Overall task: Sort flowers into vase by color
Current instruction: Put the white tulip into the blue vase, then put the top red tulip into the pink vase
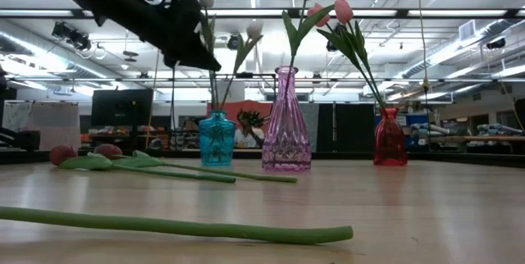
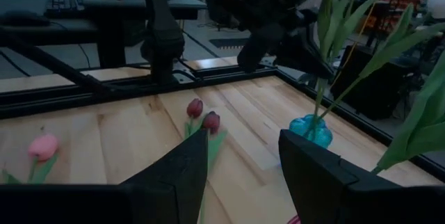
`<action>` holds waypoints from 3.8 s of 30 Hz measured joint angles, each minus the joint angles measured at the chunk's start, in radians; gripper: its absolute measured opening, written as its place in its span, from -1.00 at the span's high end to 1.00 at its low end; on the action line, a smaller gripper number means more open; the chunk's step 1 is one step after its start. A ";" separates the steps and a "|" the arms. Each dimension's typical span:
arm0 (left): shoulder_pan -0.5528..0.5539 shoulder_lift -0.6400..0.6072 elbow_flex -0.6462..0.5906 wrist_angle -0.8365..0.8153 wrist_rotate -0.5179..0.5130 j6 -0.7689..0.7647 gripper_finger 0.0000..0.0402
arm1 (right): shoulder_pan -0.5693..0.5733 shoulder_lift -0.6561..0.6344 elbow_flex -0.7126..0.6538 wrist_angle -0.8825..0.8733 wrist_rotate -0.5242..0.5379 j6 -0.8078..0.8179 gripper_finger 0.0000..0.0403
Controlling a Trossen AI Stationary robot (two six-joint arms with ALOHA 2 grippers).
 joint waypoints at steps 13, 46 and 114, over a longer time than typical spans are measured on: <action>0.002 -0.034 0.000 0.009 0.008 -0.006 0.26 | -0.002 0.000 0.000 -0.025 -0.009 0.065 0.07; -0.201 -0.541 -0.080 -0.363 0.049 -0.167 0.02 | -0.114 0.382 0.000 -0.077 -0.458 0.355 0.11; -0.491 -0.145 -0.391 1.003 -0.004 -0.264 0.05 | -0.030 0.036 0.000 0.104 -0.098 -0.135 1.00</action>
